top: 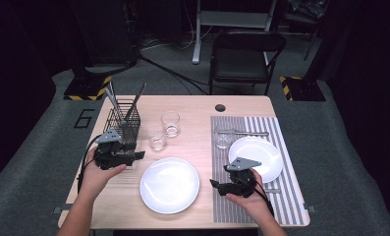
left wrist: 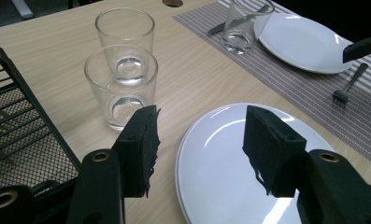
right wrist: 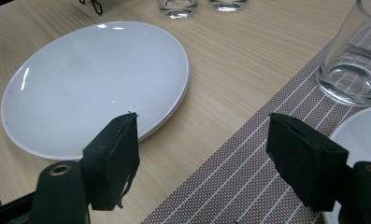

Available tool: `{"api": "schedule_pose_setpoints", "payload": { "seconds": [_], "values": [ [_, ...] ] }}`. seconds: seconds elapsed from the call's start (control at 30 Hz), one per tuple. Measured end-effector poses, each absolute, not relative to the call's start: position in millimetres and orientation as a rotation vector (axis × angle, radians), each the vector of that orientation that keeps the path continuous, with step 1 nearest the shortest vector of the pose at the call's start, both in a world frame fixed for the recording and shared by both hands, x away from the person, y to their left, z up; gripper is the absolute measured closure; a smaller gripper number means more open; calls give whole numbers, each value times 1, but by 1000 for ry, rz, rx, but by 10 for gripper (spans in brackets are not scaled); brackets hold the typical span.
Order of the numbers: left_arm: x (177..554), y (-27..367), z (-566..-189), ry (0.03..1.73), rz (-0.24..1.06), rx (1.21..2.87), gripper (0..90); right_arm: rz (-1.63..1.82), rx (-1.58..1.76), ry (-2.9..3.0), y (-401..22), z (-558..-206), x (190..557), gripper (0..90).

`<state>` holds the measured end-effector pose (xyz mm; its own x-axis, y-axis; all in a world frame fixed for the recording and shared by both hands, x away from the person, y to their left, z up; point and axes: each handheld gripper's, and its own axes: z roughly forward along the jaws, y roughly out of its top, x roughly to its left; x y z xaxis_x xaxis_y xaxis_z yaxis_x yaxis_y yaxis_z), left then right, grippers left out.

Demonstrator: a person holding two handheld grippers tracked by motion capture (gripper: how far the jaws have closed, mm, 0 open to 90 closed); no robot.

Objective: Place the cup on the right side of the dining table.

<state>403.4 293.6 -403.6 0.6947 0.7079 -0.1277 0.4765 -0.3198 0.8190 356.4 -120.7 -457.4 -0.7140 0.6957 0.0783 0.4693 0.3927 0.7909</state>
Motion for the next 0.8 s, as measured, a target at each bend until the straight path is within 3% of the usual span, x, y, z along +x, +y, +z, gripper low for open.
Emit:
{"api": "schedule_pose_setpoints", "payload": {
  "seconds": [0.8],
  "values": [
    [418, 274, -410, 868, 277, 2021, 452, 1215, 931, 2465, -119, -484, 339, 264]
  ]
}}
